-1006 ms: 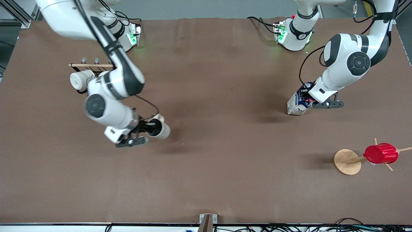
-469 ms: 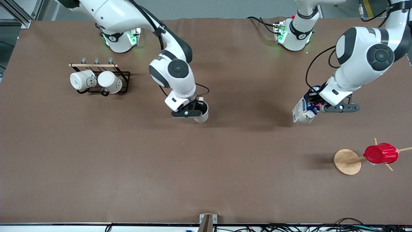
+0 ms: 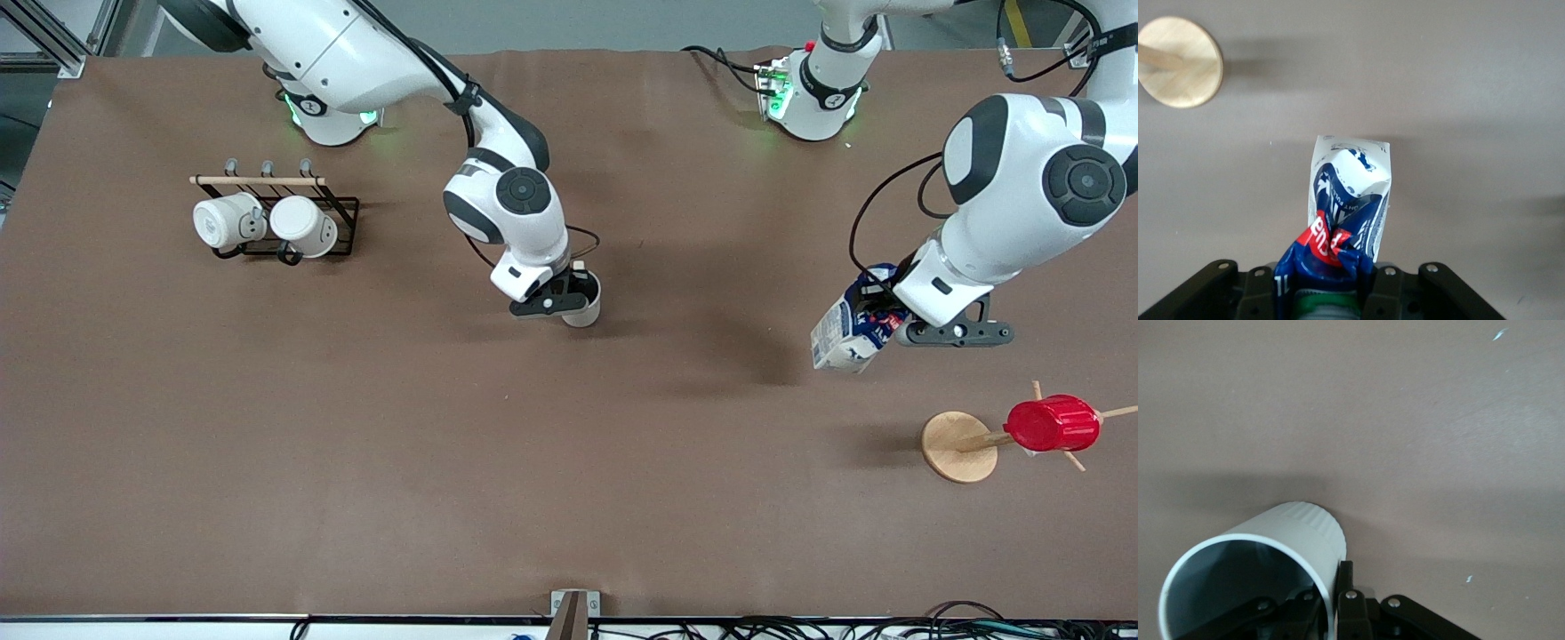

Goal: Place cup and milk on table
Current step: 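Set the mug down, release it while the left gripper lifts the carton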

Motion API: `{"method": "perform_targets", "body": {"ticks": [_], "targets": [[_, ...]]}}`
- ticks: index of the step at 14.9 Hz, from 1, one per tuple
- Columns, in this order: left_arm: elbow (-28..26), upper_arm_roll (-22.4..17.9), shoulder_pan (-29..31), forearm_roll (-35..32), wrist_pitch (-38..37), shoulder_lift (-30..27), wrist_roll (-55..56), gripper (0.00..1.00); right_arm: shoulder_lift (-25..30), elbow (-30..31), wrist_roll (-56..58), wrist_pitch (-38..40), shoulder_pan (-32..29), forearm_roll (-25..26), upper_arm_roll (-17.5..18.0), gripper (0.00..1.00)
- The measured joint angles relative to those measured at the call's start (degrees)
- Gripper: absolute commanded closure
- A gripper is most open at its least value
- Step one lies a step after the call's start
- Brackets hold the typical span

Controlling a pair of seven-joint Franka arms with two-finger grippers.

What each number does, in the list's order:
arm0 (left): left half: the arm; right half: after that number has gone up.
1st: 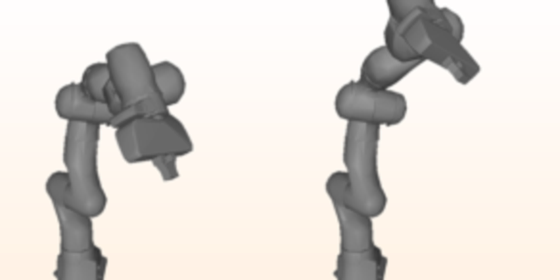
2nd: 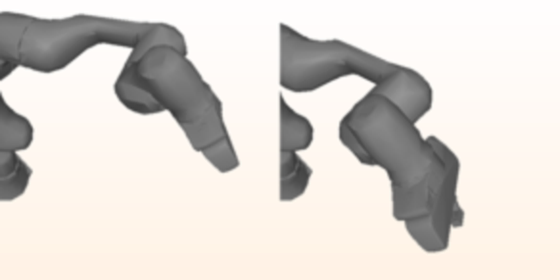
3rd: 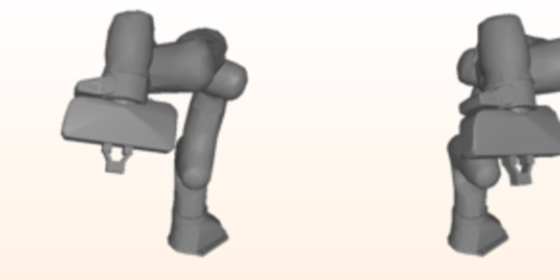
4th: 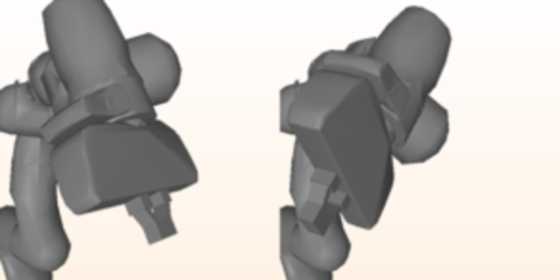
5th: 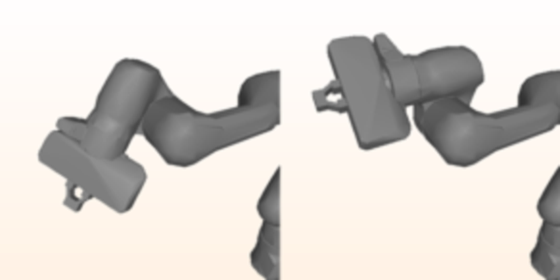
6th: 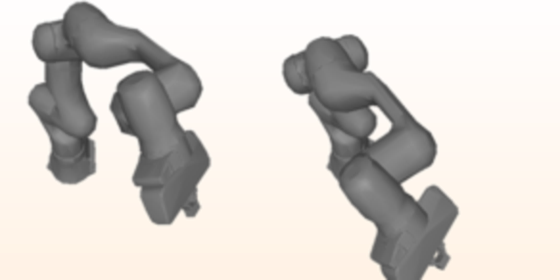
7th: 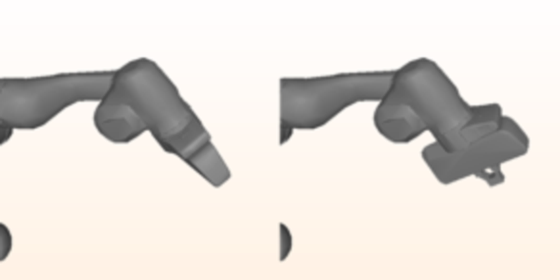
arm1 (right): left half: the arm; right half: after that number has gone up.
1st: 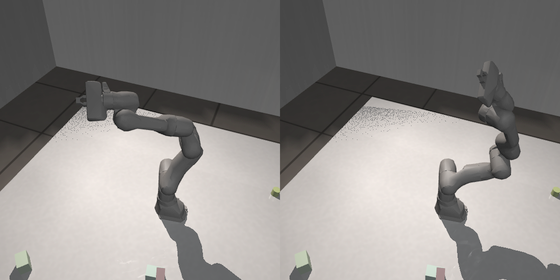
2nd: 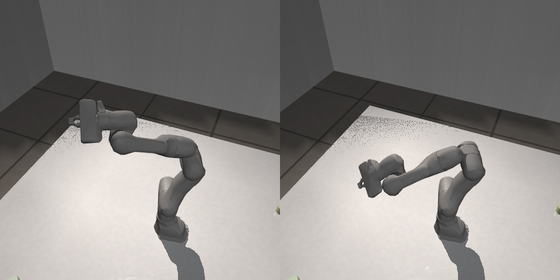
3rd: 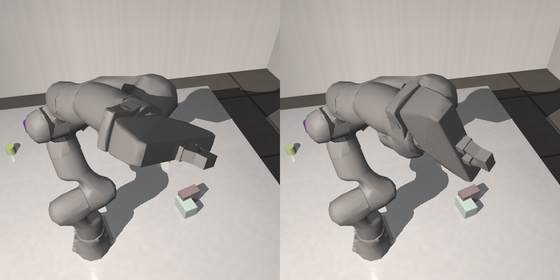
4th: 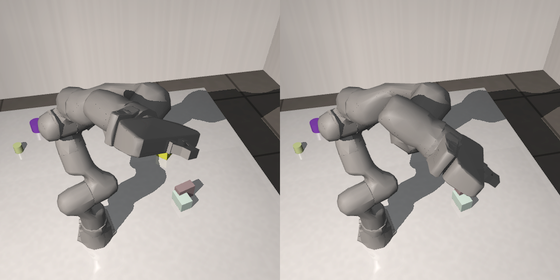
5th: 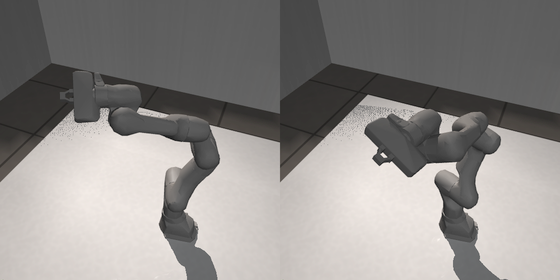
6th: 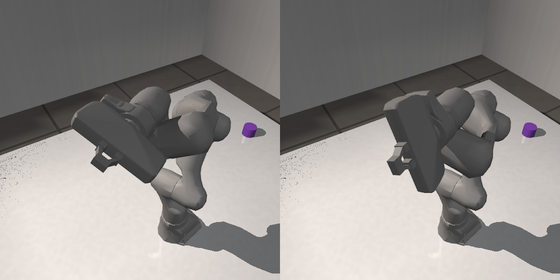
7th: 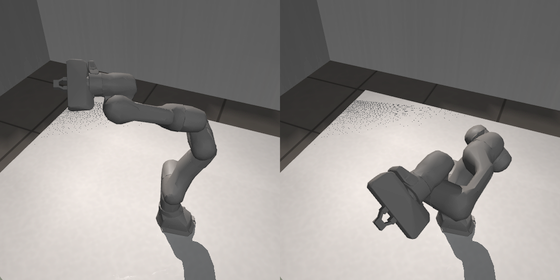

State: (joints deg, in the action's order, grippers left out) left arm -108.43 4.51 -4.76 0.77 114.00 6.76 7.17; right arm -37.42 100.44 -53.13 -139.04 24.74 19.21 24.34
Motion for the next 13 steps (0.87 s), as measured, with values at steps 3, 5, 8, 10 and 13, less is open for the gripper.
{"method": "perform_targets", "body": {"ticks": [3,5,8,10,13], "targets": [[4.7,0.1,-0.6,0.0,-2.4,1.9,0.0,0.96,0.0,-0.2,0.0,0.1,0.0,0.0,0.0,0.0],[7.7,0.1,-1.0,0.0,-4.4,3.2,0.0,0.94,0.3,-0.6,-0.1,0.8,-0.3,0.0,0.0,0.0],[10.2,0.2,-1.8,0.0,-5.2,4.6,0.0,0.92,4.9,-2.5,-0.3,8.5,-2.9,0.0,-0.2,0.0],[10.8,0.3,-3.7,0.0,-5.9,5.1,0.7,0.94,11.0,-3.0,-0.2,14.4,-7.3,0.0,-0.3,0.0],[11.0,0.5,-8.4,0.0,-7.1,6.0,5.6,0.93,18.7,-3.0,0.2,21.1,-16.1,-0.1,-0.3,0.0]]}}
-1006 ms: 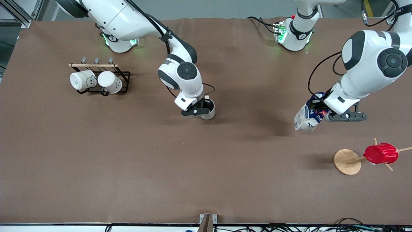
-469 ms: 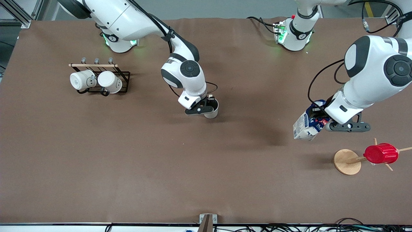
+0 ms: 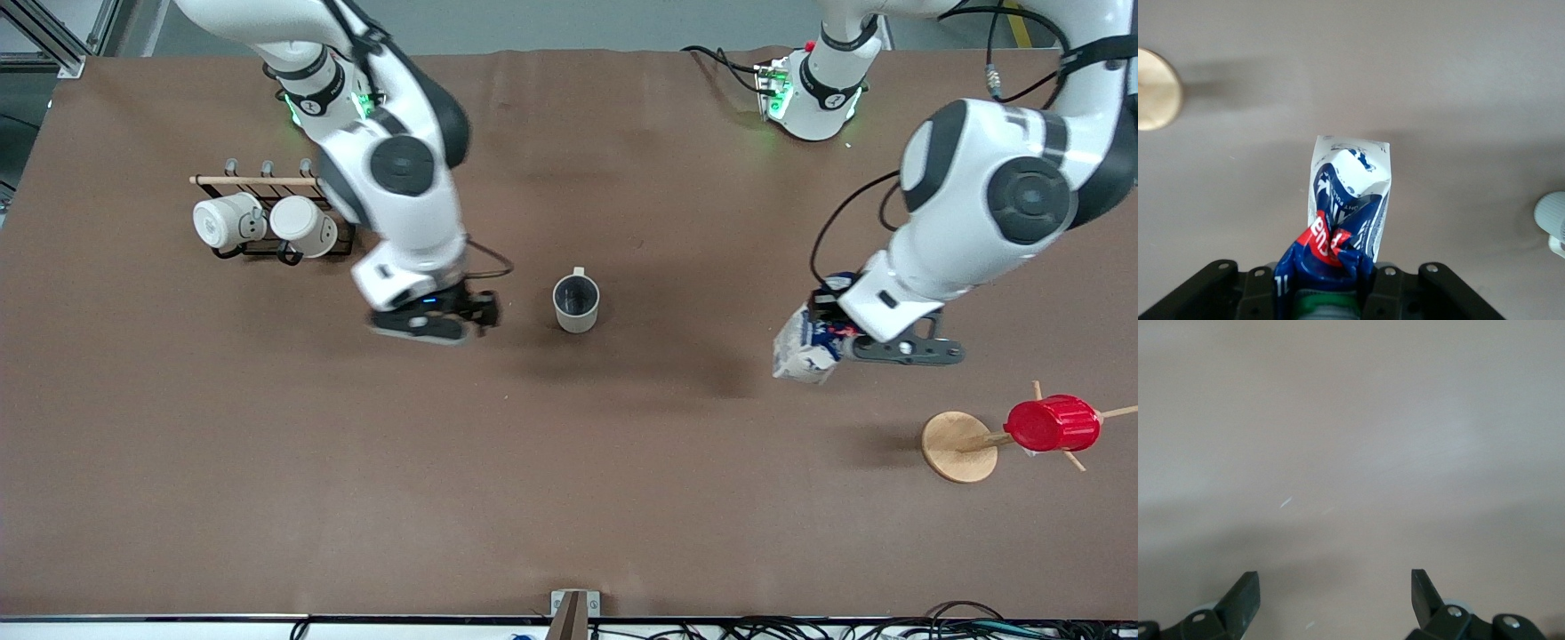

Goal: Place cup and milk on table
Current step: 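Set the mug down, release it while the left gripper lifts the carton, then carry the milk carton with the left gripper beside the white mug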

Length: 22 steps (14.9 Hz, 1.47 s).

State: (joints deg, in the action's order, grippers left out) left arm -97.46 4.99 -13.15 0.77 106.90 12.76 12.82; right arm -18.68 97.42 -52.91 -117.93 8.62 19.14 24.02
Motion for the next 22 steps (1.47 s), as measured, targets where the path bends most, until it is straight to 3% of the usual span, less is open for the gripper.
{"method": "perform_targets", "body": {"ticks": [2,4,9,14,17,22], "targets": [[0.0,0.1,-3.9,0.0,0.0,1.1,3.5,0.92,3.4,0.0,1.9,3.3,-5.1,-2.0,-0.3,0.0],[0.6,0.2,-7.5,0.0,0.0,2.7,6.9,0.9,6.4,-0.9,9.8,7.8,-7.6,-6.3,-3.5,0.0],[8.1,0.4,-16.3,0.0,0.0,12.5,15.0,0.89,12.5,-6.5,37.4,21.3,-8.6,-15.6,-21.7,0.0],[16.5,0.6,-20.0,3.3,-3.4,21.7,15.6,0.88,16.2,-6.9,59.8,24.6,-8.8,-18.1,-33.8,0.0],[17.8,0.6,-19.7,6.0,-4.8,22.3,15.6,0.86,16.7,-6.9,61.0,24.4,-8.6,-18.2,-34.6,0.0],[17.8,0.6,-19.8,7.3,-5.5,23.4,15.6,0.84,16.7,-6.8,61.0,24.4,-8.4,-18.2,-32.7,0.0]]}}
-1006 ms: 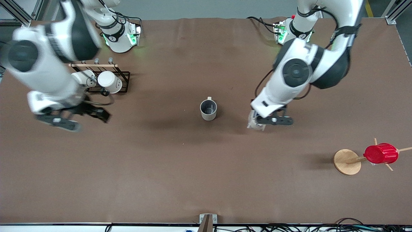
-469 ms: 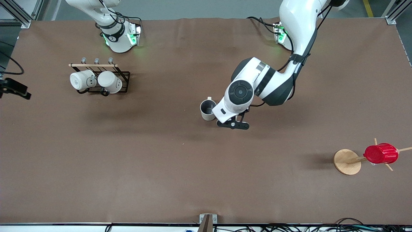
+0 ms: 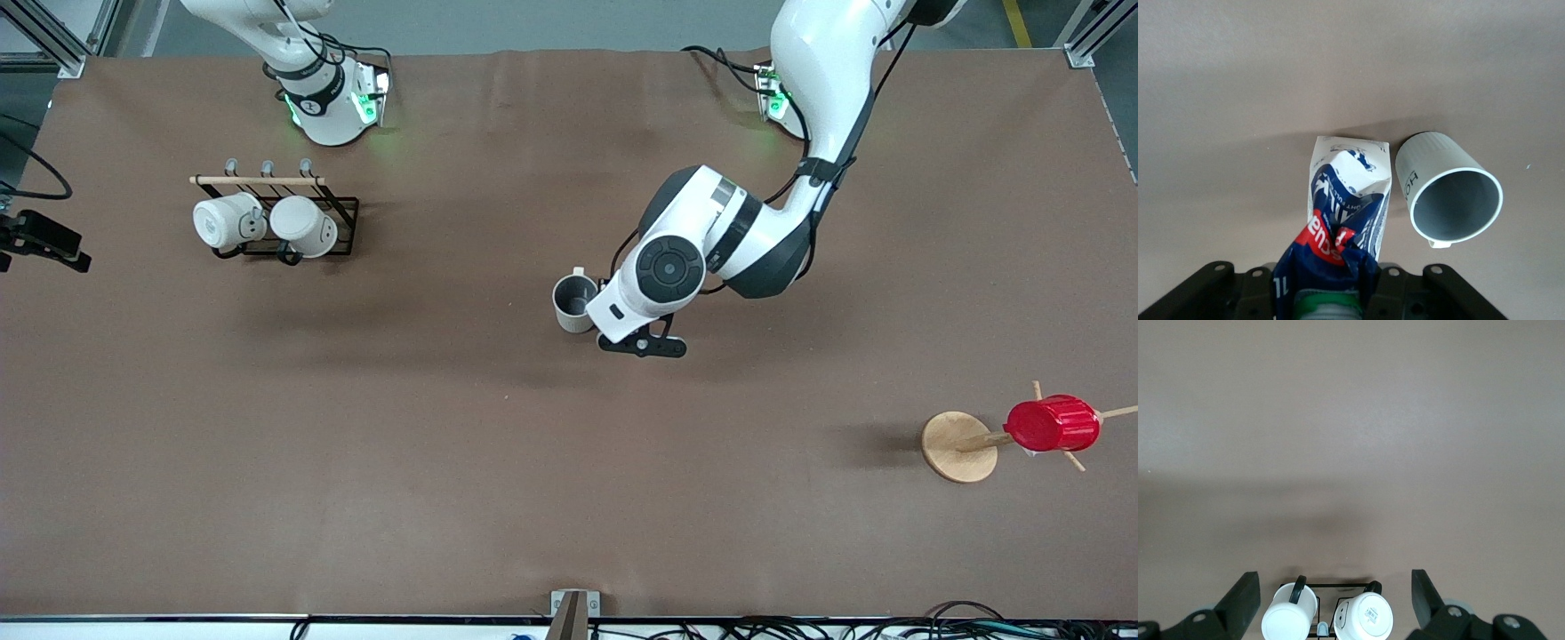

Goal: Place cup and milk on table
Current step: 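Carry the milk carton with the left gripper beside the white mug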

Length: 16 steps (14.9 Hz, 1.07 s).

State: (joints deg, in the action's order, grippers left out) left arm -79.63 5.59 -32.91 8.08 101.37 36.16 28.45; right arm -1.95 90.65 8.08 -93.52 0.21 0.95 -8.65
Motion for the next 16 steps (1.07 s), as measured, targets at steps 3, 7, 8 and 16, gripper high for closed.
{"method": "perform_targets", "body": {"ticks": [3,7,8,16], "targets": [[0.0,0.1,-0.1,0.0,0.0,1.0,0.0,0.77,0.0,0.1,0.0,0.0,0.0,0.0,0.0,0.0],[0.1,0.1,-0.1,0.1,0.0,1.6,-0.1,0.59,0.0,0.2,0.0,0.0,0.0,0.0,0.0,0.0],[0.2,0.1,-0.1,0.1,0.0,1.6,-0.2,0.47,0.0,0.2,0.0,0.0,0.0,0.0,0.0,0.0],[1.8,-0.1,0.7,0.1,-0.7,-1.9,-0.1,0.22,0.0,0.4,0.0,0.1,0.0,0.0,-0.2,0.0]]}}
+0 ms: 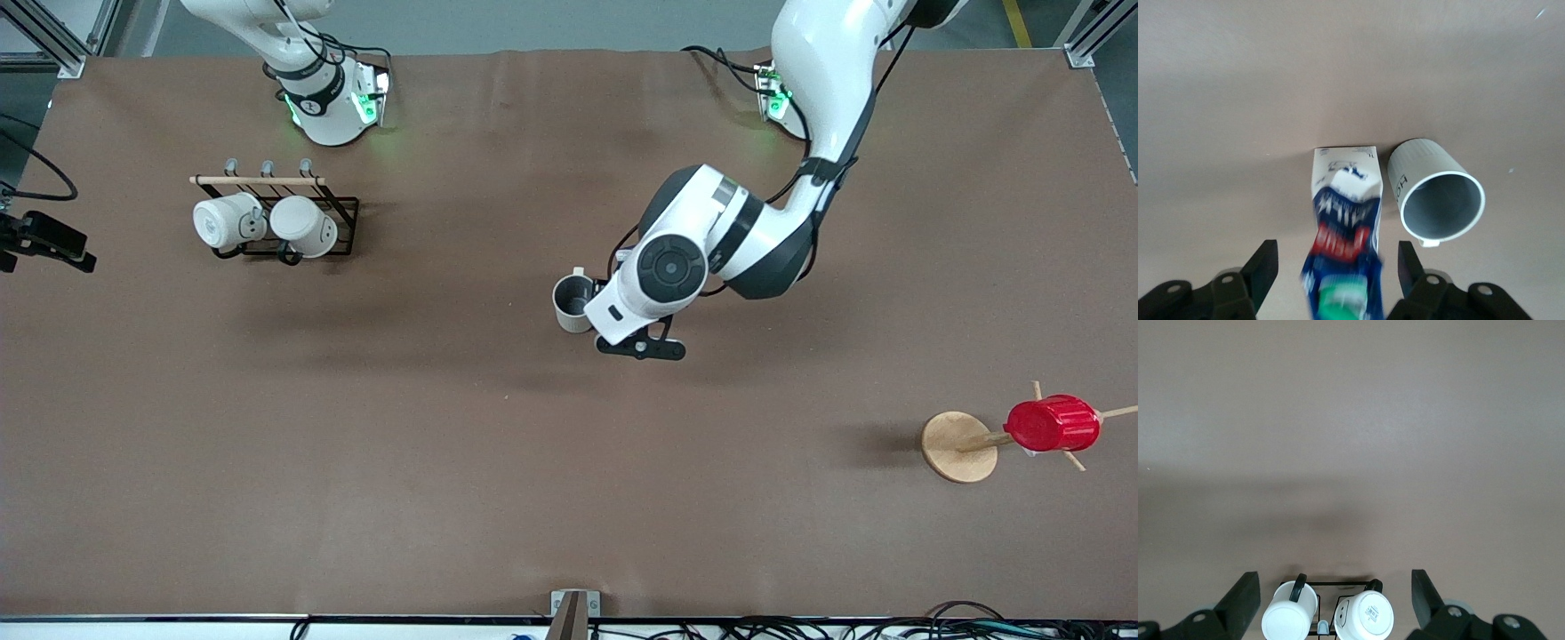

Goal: Place cup and milk on table

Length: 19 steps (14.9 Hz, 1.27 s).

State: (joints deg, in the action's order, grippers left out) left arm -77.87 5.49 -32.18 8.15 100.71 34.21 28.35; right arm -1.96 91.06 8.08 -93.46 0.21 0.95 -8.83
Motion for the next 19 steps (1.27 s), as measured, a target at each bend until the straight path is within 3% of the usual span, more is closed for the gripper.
{"method": "perform_targets", "body": {"ticks": [4,12,19], "targets": [[-1.8,-0.2,7.0,0.0,-2.1,-7.7,-0.7,0.24,0.0,0.1,0.0,0.0,0.0,0.0,-0.1,0.0],[-13.6,-0.4,20.3,-0.1,-2.3,-23.2,-9.1,0.24,0.0,0.1,0.0,0.0,0.0,0.0,-0.1,0.0],[-22.4,-0.4,23.8,-2.5,-2.1,-32.2,-12.7,0.24,0.0,0.1,0.0,0.1,0.0,0.0,-0.1,0.0]]}}
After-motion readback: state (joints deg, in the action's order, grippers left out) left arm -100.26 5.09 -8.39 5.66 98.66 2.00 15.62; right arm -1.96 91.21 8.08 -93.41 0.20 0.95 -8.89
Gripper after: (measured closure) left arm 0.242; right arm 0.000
